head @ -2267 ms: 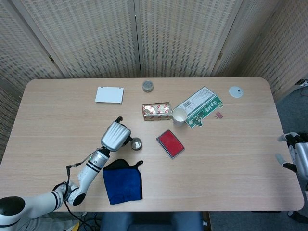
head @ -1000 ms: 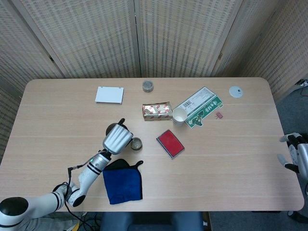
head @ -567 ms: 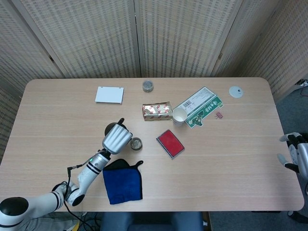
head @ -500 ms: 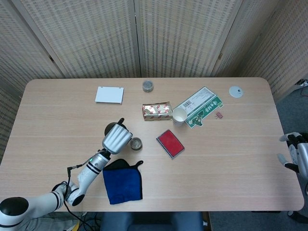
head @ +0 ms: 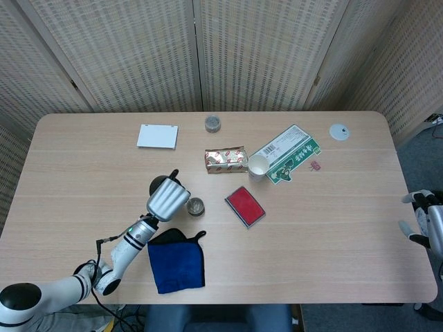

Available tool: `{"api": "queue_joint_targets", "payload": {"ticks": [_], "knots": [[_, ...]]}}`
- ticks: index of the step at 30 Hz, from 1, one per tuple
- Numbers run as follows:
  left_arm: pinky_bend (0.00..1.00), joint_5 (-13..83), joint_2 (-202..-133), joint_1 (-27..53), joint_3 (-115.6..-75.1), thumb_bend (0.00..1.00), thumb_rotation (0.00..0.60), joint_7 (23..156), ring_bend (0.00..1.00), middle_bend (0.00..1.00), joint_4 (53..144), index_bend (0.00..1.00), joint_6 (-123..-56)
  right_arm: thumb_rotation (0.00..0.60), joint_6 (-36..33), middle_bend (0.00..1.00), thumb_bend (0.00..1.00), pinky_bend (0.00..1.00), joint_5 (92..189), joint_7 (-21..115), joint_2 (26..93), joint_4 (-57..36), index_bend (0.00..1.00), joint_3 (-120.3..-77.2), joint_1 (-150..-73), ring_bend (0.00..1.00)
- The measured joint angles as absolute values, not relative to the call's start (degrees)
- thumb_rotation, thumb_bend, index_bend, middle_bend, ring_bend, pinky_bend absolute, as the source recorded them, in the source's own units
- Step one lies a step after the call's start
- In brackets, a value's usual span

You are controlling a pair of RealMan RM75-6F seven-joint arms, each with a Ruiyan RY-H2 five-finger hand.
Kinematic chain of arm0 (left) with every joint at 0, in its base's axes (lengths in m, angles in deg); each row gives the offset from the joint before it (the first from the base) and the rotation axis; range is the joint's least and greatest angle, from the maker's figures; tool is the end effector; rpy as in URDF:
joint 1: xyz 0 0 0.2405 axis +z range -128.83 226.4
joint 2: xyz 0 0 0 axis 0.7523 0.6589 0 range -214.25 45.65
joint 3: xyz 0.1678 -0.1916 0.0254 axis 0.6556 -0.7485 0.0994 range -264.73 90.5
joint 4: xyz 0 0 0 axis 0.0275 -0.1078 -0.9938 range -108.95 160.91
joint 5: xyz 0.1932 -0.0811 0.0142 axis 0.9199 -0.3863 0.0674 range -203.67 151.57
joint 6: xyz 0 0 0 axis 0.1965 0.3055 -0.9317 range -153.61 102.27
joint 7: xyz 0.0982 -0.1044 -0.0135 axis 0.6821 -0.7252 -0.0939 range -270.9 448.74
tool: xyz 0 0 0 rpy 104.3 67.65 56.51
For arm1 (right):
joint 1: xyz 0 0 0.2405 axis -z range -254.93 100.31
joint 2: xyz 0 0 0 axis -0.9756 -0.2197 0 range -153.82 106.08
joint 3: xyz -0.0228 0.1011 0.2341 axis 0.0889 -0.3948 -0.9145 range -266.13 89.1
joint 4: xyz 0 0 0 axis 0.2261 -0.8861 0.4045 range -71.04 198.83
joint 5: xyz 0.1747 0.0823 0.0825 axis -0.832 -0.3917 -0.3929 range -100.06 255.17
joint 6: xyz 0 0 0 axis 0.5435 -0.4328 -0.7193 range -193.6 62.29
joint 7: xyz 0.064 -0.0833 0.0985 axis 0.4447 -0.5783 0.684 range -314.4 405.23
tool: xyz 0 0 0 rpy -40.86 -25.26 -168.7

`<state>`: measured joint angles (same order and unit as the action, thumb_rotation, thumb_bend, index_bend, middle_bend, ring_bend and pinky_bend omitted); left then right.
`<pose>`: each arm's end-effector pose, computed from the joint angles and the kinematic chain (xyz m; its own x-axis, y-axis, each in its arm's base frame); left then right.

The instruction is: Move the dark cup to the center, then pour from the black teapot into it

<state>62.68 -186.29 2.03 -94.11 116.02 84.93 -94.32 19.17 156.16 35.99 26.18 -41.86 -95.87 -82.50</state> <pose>-0.1179 0.3594 -0.0421 0.6695 -0.3131 0.6736 0.4529 -0.5467 -0.7043 -0.2843 -0.1945 0.2283 0.5347 0.0561 0.8432 -0.8438 0.0894 0.5291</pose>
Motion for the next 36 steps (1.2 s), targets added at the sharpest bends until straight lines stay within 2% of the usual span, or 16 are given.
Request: {"api": "queue_joint_targets", "payload": {"ticks": [13,20,33,36], "knots": [[0.33,61.93,-186.56,2.23,-94.52,0.36,0.596,114.07,0.97,1.00,85.75,1.00,-93.96,0.600,19.49,0.40,0.19,0.37,156.00,36.11,26.23,-41.64,0.44,-95.83,-82.18,0.32],[0.33,60.57,-186.60,2.50,-95.44,0.36,0.572,110.02,0.97,1.00,86.48,1.00,-93.57,0.600,19.42,0.40,0.19,0.37,155.83,35.79,26.32,-41.71,0.44,-95.90,-82.24,0.32],[0.33,56.11,-185.90,4.55,-99.01,0.36,0.527,94.93,0.95,1.00,87.49,1.00,-94.45,0.600,19.15,0.40,0.19,0.37,155.37,35.31,26.43,-41.98,0.44,-96.13,-82.49,0.32],[0.33,53.65,-185.02,5.62,-100.36,0.36,0.495,90.63,0.95,1.00,88.29,1.00,-94.18,0.600,19.13,0.40,0.19,0.37,155.32,35.28,26.38,-42.04,0.44,-96.19,-82.54,0.32]]}}
